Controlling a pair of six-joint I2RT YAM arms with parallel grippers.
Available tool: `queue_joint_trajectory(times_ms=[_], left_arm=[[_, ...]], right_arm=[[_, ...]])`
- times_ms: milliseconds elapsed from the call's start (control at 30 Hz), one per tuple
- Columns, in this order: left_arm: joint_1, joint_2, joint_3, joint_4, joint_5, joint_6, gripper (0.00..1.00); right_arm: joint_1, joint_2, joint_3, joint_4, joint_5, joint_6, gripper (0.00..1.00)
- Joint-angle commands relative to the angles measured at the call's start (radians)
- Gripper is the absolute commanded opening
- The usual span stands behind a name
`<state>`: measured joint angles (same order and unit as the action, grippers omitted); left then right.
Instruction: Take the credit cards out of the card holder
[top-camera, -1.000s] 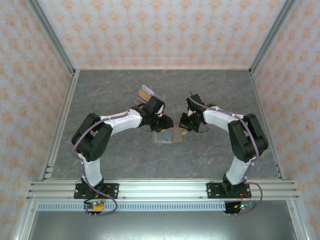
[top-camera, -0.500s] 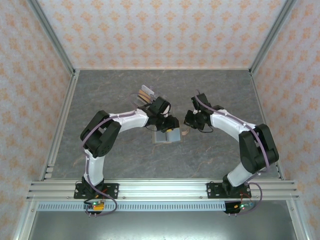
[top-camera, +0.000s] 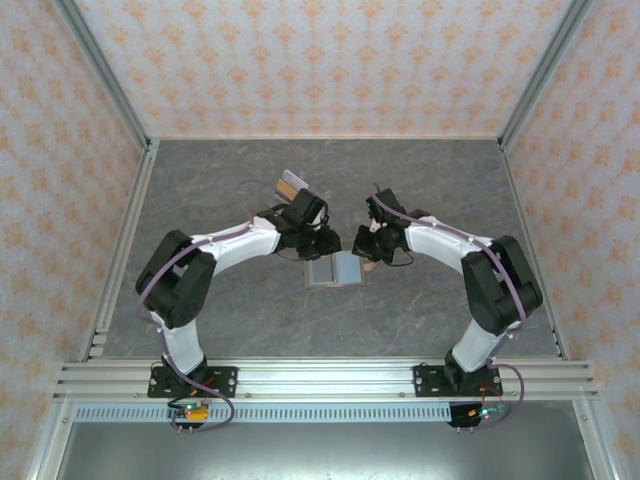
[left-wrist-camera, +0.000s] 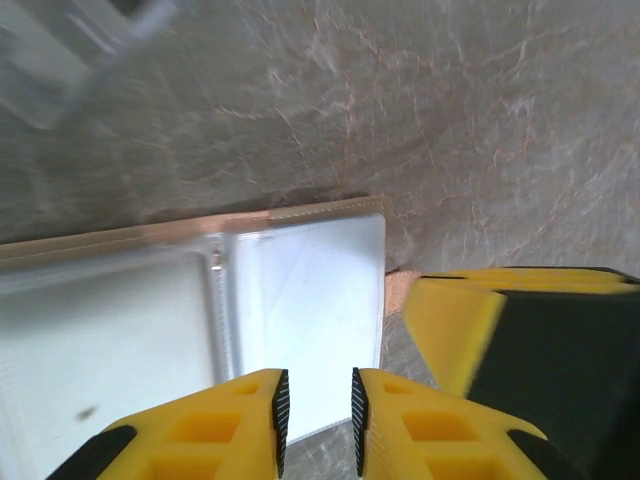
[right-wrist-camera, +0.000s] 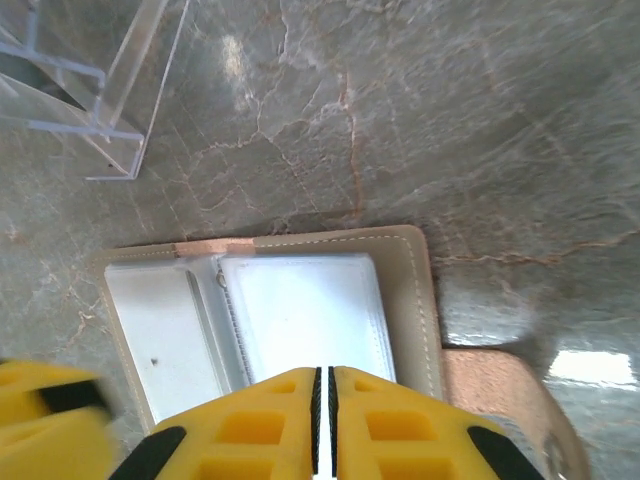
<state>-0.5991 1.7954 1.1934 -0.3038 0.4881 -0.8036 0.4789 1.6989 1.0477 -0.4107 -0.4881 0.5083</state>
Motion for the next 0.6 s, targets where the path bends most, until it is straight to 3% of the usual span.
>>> queue_joint_trajectory(times_ms=[0,167,567], left_arm=[[0.019,-0.050,-0.060,-0.089,-0.096,0.009,0.28],[0.023,-0.046,-0.085,-0.105,-0.119,-0.011,0.36],[0.023,0.026,-0.059,-0.120,-0.116,-0.006,0.39]], right_arm=[[0.016,0.049,0.045,-0.027,-0.009,-0.015,0.13],[0.020,0.087,0.060,-0.049,0.015,-0.019,0.13],[0.021,0.130,0.063,-0.064,0.034,-0.024,0.13]])
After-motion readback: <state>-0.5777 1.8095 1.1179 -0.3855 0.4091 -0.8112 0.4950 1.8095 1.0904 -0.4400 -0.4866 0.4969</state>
